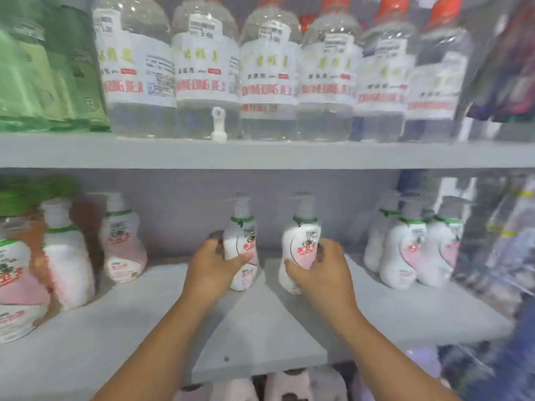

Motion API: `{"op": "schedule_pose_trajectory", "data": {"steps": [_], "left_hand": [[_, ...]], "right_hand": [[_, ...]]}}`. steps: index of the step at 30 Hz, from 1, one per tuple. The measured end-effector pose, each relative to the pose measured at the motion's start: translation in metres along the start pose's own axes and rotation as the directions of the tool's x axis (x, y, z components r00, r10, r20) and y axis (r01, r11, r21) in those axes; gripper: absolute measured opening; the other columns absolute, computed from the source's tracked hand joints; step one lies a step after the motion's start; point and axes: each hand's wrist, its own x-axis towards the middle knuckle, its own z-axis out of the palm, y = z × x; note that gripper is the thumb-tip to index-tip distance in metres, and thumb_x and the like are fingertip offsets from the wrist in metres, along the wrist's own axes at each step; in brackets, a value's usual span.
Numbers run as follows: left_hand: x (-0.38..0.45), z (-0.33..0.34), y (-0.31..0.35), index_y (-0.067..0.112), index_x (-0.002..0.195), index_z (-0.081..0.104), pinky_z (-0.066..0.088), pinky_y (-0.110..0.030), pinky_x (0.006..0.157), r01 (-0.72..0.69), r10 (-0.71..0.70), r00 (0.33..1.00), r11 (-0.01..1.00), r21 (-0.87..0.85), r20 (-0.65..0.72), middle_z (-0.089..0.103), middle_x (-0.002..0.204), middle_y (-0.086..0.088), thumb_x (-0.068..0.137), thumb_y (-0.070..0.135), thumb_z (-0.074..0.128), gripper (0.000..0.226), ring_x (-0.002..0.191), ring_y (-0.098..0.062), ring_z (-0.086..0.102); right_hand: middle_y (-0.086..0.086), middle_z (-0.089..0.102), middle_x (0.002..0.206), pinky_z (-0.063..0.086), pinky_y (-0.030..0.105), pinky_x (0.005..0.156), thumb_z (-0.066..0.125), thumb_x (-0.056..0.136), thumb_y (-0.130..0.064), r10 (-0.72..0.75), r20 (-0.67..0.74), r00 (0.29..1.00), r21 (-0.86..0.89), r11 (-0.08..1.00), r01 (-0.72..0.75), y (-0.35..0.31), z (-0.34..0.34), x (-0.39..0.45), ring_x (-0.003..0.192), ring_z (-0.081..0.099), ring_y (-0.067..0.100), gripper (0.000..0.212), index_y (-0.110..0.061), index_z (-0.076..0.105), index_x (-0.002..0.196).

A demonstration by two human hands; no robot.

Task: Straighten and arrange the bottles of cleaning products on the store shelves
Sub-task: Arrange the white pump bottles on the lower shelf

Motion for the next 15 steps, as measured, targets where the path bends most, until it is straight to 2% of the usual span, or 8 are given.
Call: {"op": "schedule_pose_trajectory", "data": {"steps": [1, 3, 6, 7, 9, 11, 13, 15], "left_hand": [[0.001, 0.021, 0.007, 0.035, 0.095, 0.064, 0.047, -0.007, 0.058, -0.020, 0.020, 0.999, 1.000, -0.015, 0.049, 0.071, 0.086, 0.020, 0.076, 0.022, 0.088, 0.033, 0.070, 0.015, 0.064], [0.003, 0.059, 0.021, 0.035, 0.096, 0.065, 0.042, -0.004, 0.049, -0.033, 0.040, 0.990, 0.998, -0.061, 0.132, 0.071, 0.084, 0.018, 0.077, 0.019, 0.087, 0.033, 0.067, 0.018, 0.063], [0.007, 0.104, 0.039, 0.030, 0.104, 0.067, 0.046, -0.004, 0.054, -0.026, 0.049, 0.973, 0.994, -0.104, 0.226, 0.072, 0.090, 0.015, 0.077, 0.017, 0.088, 0.036, 0.073, 0.009, 0.066], [0.008, 0.117, 0.044, 0.031, 0.104, 0.067, 0.052, -0.010, 0.061, -0.013, 0.043, 0.966, 0.993, -0.118, 0.254, 0.074, 0.093, 0.013, 0.074, 0.020, 0.089, 0.039, 0.080, 0.002, 0.069], [0.012, 0.138, 0.052, 0.033, 0.107, 0.067, 0.064, -0.032, 0.071, 0.022, 0.026, 0.950, 0.989, -0.150, 0.312, 0.076, 0.100, 0.007, 0.062, 0.032, 0.089, 0.050, 0.091, -0.013, 0.074], [0.016, 0.154, 0.055, 0.034, 0.113, 0.068, 0.065, -0.045, 0.070, 0.040, 0.037, 0.926, 0.980, -0.196, 0.375, 0.077, 0.104, 0.004, 0.054, 0.042, 0.085, 0.062, 0.096, -0.020, 0.075], [0.017, 0.162, 0.055, 0.038, 0.118, 0.067, 0.064, -0.049, 0.076, 0.062, 0.043, 0.894, 0.974, -0.219, 0.446, 0.077, 0.109, 0.005, 0.061, 0.045, 0.084, 0.060, 0.099, -0.021, 0.075], [0.017, 0.167, 0.047, 0.041, 0.118, 0.068, 0.063, -0.044, 0.083, 0.061, 0.065, 0.871, 0.969, -0.239, 0.486, 0.077, 0.111, 0.006, 0.083, 0.027, 0.075, 0.039, 0.106, -0.022, 0.074]], "right_hand": [[-0.014, 0.057, 0.101, 0.046, 0.026, 0.073, 0.084, 0.071, -0.038, 0.017, -0.040, 0.999, -0.009, 1.000, -0.017, 0.006, -0.019, -0.002, 0.088, 0.060, -0.001, 0.039, -0.034, 0.055, 0.097], [-0.015, 0.055, 0.102, 0.045, 0.029, 0.073, 0.084, 0.073, -0.037, 0.049, -0.095, 0.994, -0.048, 0.997, -0.053, 0.017, -0.050, -0.004, 0.090, 0.062, 0.008, 0.041, -0.038, 0.050, 0.095], [-0.013, 0.056, 0.105, 0.049, 0.034, 0.077, 0.082, 0.074, -0.040, 0.050, -0.176, 0.983, -0.156, 0.985, -0.078, 0.035, -0.079, 0.000, 0.099, 0.061, 0.015, 0.045, -0.032, 0.055, 0.109], [-0.010, 0.057, 0.107, 0.050, 0.036, 0.079, 0.081, 0.074, -0.041, 0.047, -0.195, 0.980, -0.179, 0.980, -0.083, 0.042, -0.086, 0.001, 0.101, 0.060, 0.017, 0.048, -0.031, 0.055, 0.113], [-0.008, 0.058, 0.110, 0.052, 0.038, 0.079, 0.079, 0.076, -0.046, 0.039, -0.223, 0.974, -0.198, 0.977, -0.084, 0.052, -0.096, 0.004, 0.104, 0.060, 0.018, 0.048, -0.030, 0.054, 0.114], [-0.008, 0.057, 0.113, 0.050, 0.037, 0.076, 0.078, 0.079, -0.049, 0.029, -0.232, 0.972, -0.223, 0.971, -0.082, 0.059, -0.102, 0.004, 0.107, 0.059, 0.017, 0.050, -0.028, 0.055, 0.118], [-0.010, 0.053, 0.120, 0.043, 0.030, 0.076, 0.081, 0.080, -0.048, 0.008, -0.241, 0.971, -0.244, 0.967, -0.069, 0.065, -0.103, 0.000, 0.113, 0.054, 0.013, 0.059, -0.027, 0.053, 0.127], [-0.009, 0.048, 0.121, 0.041, 0.027, 0.079, 0.085, 0.077, -0.047, -0.051, -0.273, 0.961, -0.293, 0.956, -0.033, 0.070, -0.102, -0.003, 0.118, 0.048, 0.013, 0.065, -0.024, 0.052, 0.129]]}}
